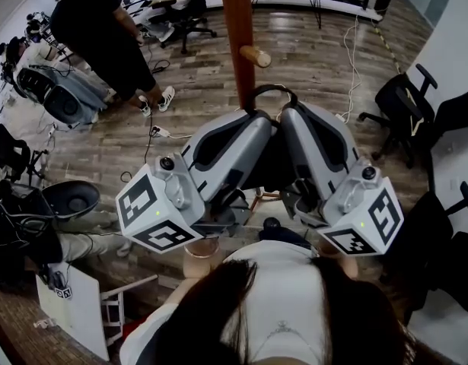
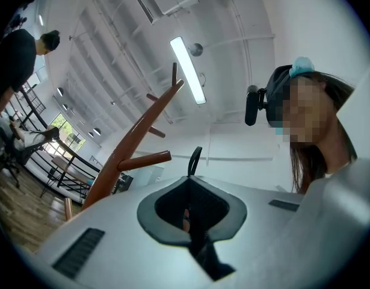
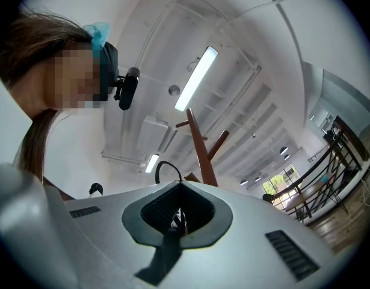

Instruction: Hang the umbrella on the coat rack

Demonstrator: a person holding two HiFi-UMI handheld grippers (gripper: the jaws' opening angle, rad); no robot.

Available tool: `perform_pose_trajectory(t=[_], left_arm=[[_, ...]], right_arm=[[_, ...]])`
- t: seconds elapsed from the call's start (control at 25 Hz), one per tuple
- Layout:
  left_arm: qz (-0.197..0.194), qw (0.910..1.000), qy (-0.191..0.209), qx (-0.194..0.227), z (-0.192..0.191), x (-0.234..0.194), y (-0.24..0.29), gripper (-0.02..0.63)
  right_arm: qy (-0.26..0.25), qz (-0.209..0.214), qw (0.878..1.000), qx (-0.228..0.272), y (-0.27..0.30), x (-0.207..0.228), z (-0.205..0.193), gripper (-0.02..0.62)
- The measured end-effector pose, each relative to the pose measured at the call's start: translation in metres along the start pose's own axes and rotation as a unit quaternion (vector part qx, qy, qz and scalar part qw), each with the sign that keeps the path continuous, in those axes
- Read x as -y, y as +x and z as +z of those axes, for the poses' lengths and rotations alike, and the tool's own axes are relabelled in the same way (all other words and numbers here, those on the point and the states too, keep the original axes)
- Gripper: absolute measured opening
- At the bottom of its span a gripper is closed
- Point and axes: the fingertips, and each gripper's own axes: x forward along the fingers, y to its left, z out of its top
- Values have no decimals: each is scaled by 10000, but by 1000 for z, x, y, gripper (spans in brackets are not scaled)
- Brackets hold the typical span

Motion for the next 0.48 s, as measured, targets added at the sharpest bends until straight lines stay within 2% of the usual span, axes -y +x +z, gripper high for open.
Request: perform_pose_trajectory(t=[0.48], left_arm=[[247, 9996, 139, -24, 4, -15, 5, 11]], right_arm=[[196, 148, 9997, 79, 12, 12, -4, 34]])
